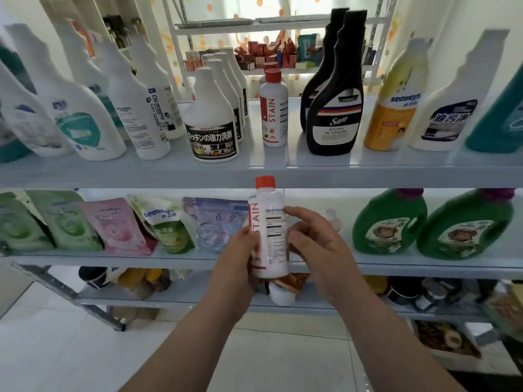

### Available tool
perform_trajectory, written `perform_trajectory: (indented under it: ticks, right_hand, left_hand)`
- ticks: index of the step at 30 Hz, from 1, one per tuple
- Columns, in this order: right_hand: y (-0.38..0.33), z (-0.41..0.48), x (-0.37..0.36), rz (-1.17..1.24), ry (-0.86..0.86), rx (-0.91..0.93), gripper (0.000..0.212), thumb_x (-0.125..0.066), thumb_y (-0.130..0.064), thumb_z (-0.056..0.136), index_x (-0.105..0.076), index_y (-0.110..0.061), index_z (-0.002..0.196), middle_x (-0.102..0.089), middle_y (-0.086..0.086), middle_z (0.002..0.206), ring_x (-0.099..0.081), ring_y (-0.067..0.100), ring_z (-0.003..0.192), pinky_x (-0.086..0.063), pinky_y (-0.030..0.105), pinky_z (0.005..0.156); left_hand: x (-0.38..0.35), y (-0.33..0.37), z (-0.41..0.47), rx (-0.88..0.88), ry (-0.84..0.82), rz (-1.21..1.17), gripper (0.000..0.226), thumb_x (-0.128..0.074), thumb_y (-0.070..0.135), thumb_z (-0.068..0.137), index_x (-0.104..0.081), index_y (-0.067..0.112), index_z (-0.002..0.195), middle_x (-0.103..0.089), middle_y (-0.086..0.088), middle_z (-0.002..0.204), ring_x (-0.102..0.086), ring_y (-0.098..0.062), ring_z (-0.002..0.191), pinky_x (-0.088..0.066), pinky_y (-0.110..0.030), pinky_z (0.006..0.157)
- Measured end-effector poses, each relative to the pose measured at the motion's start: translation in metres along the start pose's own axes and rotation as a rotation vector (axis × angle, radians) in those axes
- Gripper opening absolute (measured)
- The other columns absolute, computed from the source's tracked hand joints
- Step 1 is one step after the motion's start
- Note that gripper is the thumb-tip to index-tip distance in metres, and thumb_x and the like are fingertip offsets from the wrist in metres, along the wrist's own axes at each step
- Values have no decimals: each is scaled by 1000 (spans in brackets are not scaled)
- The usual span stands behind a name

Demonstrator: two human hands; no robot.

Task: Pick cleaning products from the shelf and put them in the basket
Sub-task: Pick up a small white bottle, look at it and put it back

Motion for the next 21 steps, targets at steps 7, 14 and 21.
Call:
perform_trajectory:
  ticks: [7,14,21]
  right_hand:
    - [1,-12,-54,-82,-12,-47,53,-67,-23,90,-59,-57,129,-70,-11,110,-68,17,112,-61,40,92]
    - [10,-32,-100,-87,76,-135,37,-49,-26,108,-66,-54,124,-66,-17,123,-66,12,115,-61,30,84]
    - [20,-59,-130,-85,231,-175,28,-53,-29,106,-71,-42,124,-69,-20,125,-67,5,114,-59,23,82]
  left_hand:
    - [50,11,-20,111,-173,-79,50,-60,44,83,-63,22,128,-76,-13,106,-74,-25,84,-60,-40,61]
    - [94,18,-46,352,-312,-204,50,-51,48,91,-77,9,109,-74,-18,93,-74,-33,69,-51,-29,37]
    - [122,18,-63,551,-396,-328,57,-51,51,96,-73,3,121,-75,-17,101,-74,-29,62,-51,-25,34]
Point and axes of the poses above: each hand's wrist, its own z-axis towards the middle knuckle, its own x-axis out of the back of the hand, y = z × x, the point moved 1 cm from there along z, towards the middle knuckle
